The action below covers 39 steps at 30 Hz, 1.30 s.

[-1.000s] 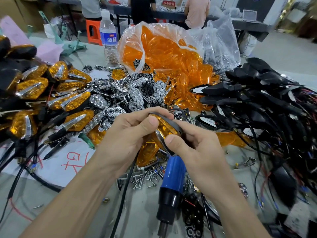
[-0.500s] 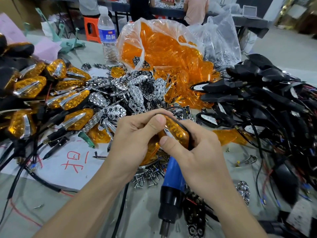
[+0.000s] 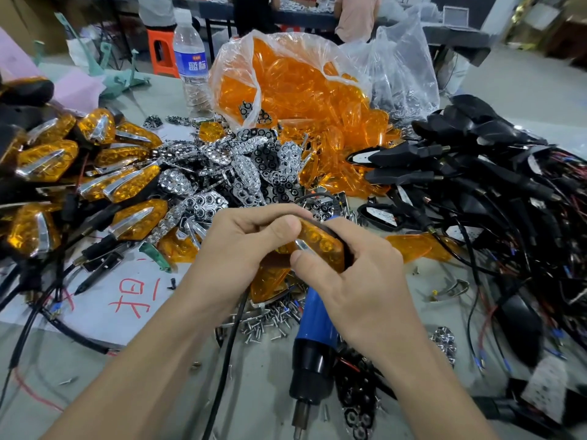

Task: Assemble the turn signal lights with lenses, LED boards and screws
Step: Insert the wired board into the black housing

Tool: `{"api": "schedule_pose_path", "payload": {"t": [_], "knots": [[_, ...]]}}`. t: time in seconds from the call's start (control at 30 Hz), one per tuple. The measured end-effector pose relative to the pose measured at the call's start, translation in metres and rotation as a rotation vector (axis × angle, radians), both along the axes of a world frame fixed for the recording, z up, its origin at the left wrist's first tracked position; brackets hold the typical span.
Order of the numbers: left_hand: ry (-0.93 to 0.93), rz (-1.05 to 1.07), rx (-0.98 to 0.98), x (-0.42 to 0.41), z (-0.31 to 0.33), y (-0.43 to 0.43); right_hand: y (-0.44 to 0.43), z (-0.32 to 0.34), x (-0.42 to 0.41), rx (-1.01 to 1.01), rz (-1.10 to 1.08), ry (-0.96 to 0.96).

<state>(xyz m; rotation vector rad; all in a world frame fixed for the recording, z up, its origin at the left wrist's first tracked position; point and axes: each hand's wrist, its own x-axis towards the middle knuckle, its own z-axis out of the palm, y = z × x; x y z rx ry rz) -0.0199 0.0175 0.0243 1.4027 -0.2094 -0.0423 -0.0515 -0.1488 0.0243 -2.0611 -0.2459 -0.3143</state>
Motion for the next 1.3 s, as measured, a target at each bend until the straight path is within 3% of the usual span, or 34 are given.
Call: {"api": "schedule_pose_path", "payload": {"t": [0.13, 0.33, 0.5, 0.6, 0.7, 0.8, 0.9, 0.97, 1.07, 1.2, 1.3], "knots": [[0.029, -0.074, -0.022, -0.001, 0.003, 0.005, -0.004, -0.002, -0.003, -0.1, -0.023, 0.009], [0.033, 0.022, -0.024, -0.003, 0.002, -0.006, -0.005, 0.0, -0.002, -0.13, -0.027, 0.046], [0.043, 0.01, 0.037, -0.006, 0.007, -0.007, -0.031, 0.025, 0.005, -0.113, 0.288, 0.361], [0.015, -0.009, 0.054, -0.003, 0.009, -0.001, -0.028, 0.035, 0.009, -0.045, 0.347, 0.494], [0.015, 0.117, -0.028, -0.003, 0.005, -0.005, -0.02, 0.03, 0.014, 0.158, 0.327, 0.574], [0.01, 0.11, -0.061, -0.005, 0.002, -0.01, -0.026, 0.026, 0.024, 0.573, 0.25, 0.676], [0.021, 0.069, -0.036, -0.005, 0.003, -0.014, -0.031, 0.032, 0.034, 1.021, 0.313, 0.692], [0.079, 0.058, -0.062, -0.002, 0.007, -0.014, -0.034, 0.03, 0.039, 1.19, 0.344, 0.655], [0.262, 0.074, -0.171, 0.008, 0.013, -0.001, -0.034, 0.022, 0.043, 1.336, 0.328, 0.6], [0.227, 0.053, -0.086, 0.01, 0.003, 0.015, -0.029, 0.008, 0.04, 1.454, 0.272, 0.597], [0.13, -0.076, 0.028, 0.004, -0.005, 0.0, -0.022, -0.002, 0.035, 1.391, 0.356, 0.576]]}}
